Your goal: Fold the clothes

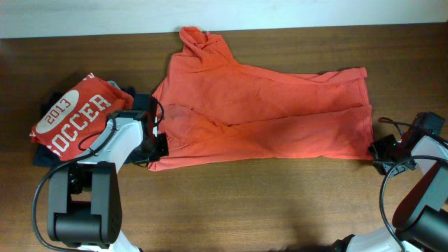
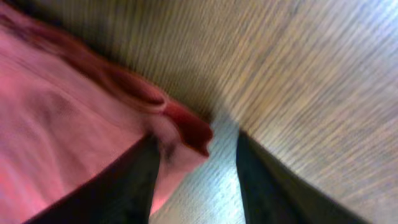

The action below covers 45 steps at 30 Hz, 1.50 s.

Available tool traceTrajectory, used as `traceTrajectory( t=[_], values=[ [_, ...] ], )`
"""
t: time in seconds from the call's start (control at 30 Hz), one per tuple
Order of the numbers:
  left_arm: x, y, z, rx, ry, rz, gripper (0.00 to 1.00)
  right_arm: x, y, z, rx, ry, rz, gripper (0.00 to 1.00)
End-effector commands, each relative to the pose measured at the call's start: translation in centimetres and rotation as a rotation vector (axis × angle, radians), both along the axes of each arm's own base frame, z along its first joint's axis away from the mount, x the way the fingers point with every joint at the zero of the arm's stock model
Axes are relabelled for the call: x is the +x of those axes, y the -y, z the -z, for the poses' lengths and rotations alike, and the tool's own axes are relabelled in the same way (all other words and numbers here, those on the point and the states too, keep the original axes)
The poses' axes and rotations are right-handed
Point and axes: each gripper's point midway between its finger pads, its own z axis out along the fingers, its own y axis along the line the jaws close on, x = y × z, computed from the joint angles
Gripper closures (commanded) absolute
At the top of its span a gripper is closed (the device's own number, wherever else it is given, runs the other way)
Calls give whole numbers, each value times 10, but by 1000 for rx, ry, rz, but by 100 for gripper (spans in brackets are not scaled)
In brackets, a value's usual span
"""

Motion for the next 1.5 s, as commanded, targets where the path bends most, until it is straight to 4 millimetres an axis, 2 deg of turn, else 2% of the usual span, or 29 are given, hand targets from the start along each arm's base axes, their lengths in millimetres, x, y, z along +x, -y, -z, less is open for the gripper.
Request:
traceTrajectory(
  t=[0.0,0.1,0.17,0.37,0.5,0.6,0.77,1.03,1.27,1.47],
  values=[
    [1,-5,-6,16,22,-12,99,1,-3,7,6,8,3,74],
    [1,-5,-6,16,22,-12,100,7,1,5,-12,33,2,90],
    [1,-5,-6,16,22,-12,100,9,3,4,-18,42,2,96],
    [1,-6,-6,20,22,-7,99,11,10,-6,-64,39,-27,96],
    [4,-5,-9,20,25,-7,100,1,30,-25,-174,-22,-1,96],
    [7,-5,-14,20,31,3,100,1,37,-39,-214,-22,9,96],
    [13,-5,-24,24,36,8,100,0,48,-51,-260,-43,25,96],
    [15,-13,-35,72,46,9,100,-8,48,-51,-267,-86,28,96],
    [0,-18,-35,95,-17,11,100,-18,45,-50,-256,-129,28,96],
    [-14,-20,-38,103,-67,13,100,-32,35,-47,-214,-188,23,96]
  ],
)
